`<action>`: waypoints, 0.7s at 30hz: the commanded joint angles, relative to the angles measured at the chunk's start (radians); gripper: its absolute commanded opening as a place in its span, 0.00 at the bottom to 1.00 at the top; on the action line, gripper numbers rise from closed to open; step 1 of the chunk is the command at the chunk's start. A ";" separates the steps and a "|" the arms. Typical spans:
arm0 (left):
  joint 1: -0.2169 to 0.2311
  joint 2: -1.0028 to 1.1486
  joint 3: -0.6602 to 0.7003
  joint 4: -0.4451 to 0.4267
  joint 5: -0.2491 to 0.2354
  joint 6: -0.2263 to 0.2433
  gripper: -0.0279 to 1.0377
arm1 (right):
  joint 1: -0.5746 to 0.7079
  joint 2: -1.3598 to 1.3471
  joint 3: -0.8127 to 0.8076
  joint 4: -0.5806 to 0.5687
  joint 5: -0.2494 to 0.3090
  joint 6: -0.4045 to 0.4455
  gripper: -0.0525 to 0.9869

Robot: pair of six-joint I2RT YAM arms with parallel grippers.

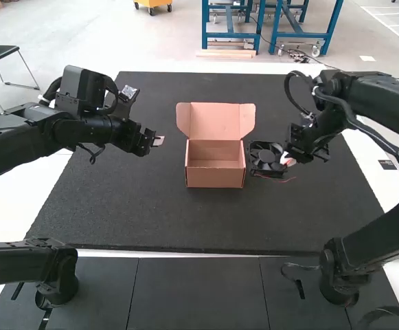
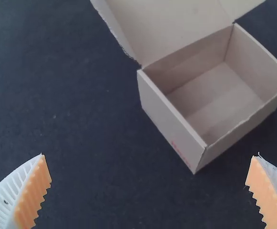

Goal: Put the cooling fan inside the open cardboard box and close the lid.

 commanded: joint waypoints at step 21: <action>0.008 -0.003 0.022 0.033 -0.008 -0.061 0.93 | 0.382 0.075 -0.001 0.260 0.008 0.324 0.03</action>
